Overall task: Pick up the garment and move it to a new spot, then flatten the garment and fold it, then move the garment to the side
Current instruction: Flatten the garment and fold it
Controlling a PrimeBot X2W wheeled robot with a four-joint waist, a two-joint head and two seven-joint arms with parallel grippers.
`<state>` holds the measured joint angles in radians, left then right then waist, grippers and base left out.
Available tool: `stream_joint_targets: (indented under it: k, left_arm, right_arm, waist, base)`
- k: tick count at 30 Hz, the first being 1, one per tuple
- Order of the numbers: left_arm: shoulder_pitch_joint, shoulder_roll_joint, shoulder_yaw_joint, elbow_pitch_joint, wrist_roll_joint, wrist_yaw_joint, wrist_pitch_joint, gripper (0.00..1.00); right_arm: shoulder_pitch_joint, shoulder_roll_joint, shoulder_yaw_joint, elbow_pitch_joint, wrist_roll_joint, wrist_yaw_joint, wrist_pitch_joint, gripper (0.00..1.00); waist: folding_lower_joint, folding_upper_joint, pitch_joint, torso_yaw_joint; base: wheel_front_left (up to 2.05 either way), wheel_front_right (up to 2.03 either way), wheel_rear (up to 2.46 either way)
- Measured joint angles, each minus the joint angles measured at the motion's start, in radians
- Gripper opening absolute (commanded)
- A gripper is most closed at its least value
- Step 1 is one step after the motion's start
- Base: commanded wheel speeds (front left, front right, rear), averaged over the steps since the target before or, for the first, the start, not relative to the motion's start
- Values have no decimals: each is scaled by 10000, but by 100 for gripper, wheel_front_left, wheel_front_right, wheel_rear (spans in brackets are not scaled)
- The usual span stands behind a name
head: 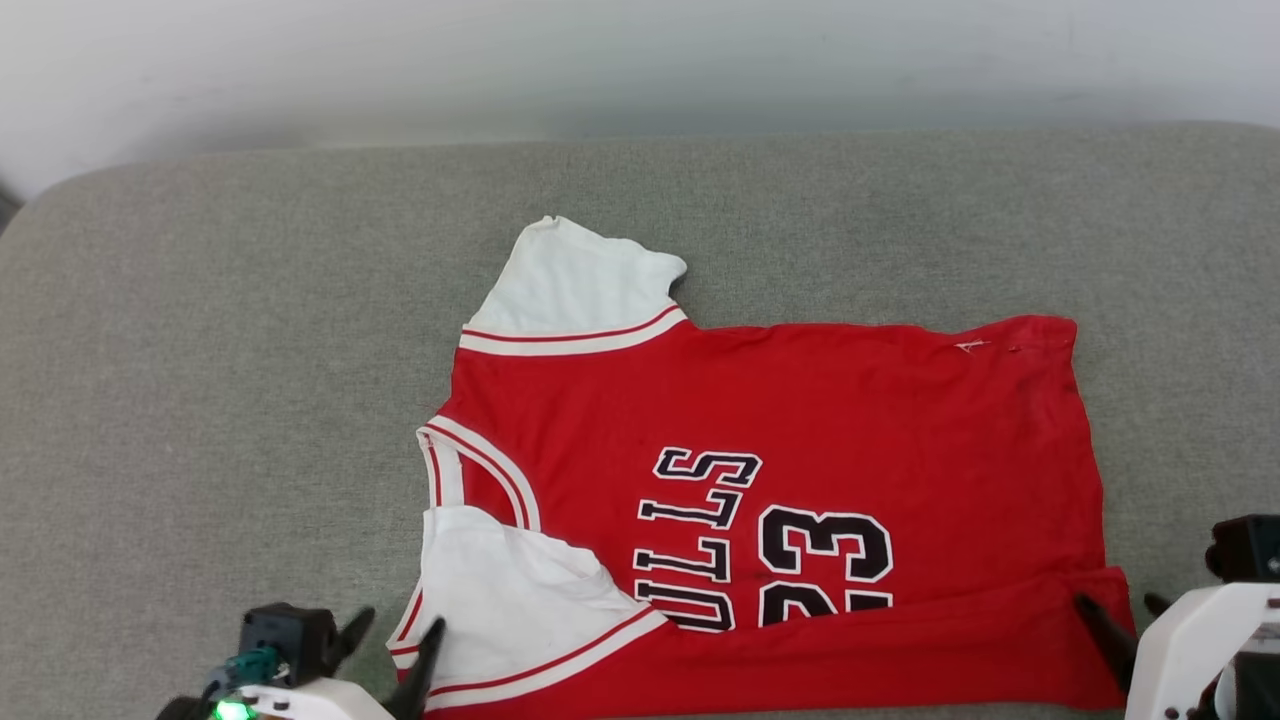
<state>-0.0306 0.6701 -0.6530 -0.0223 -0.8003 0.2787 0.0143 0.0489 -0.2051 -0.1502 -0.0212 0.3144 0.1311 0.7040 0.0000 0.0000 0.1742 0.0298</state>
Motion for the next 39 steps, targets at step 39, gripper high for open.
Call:
stream_joint_targets:
  k: [39]
  left_arm:
    - [-4433,-539,4008,305,2713,-3693,-518,100]
  right_arm:
    - [-1999,727,1528,-669,21,-2,-8247,100]
  waist:
    - [1,0,1754,-1590]
  base:
    - [0,0,0]
